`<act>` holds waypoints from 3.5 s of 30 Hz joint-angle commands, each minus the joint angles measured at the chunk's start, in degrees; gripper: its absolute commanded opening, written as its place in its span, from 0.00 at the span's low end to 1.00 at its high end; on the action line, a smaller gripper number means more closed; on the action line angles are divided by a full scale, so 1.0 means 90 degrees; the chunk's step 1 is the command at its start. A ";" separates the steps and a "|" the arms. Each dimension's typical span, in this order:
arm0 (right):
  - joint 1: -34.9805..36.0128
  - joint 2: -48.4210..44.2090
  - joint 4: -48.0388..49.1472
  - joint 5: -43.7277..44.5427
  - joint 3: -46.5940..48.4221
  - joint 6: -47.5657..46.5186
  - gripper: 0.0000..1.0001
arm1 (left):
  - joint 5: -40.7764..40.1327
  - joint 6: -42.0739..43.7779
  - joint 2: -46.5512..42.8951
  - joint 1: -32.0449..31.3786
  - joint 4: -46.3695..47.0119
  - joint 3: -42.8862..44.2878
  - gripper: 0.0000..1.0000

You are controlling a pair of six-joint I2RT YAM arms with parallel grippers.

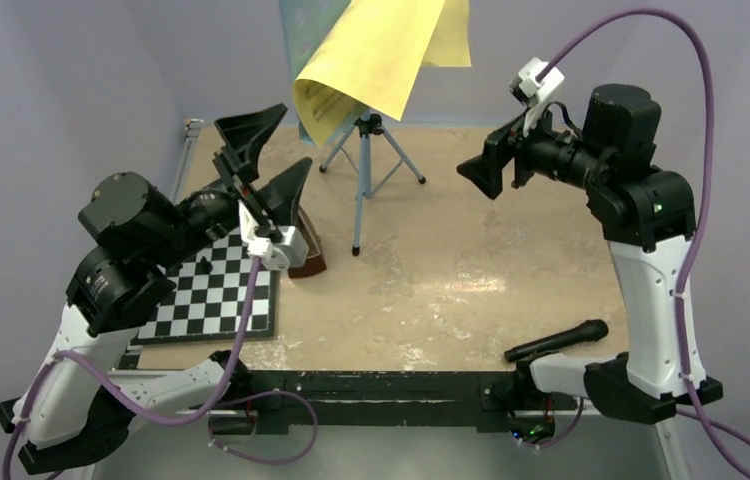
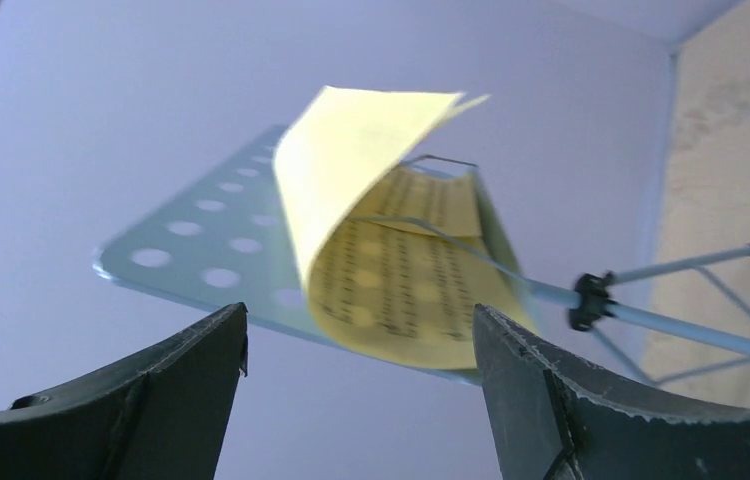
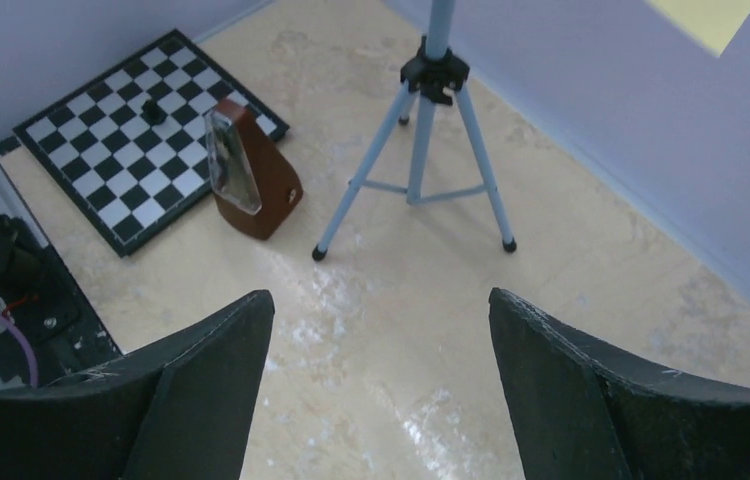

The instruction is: Pack up the instrument practice props

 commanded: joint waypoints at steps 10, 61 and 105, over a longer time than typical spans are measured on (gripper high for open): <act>-0.0131 0.1625 0.1817 -0.0766 0.1500 0.1314 0.20 | -0.0601 0.3067 0.1556 -0.0462 0.0491 0.1529 0.86; 0.0512 0.2194 0.5124 -0.2360 0.1424 0.3011 0.56 | -0.2685 0.1738 0.3970 -0.0750 0.1756 0.4877 0.00; 0.1505 0.2832 0.4726 -0.0668 0.1939 0.2475 0.00 | -0.3009 0.1316 0.4235 -0.0513 0.2161 0.5729 0.00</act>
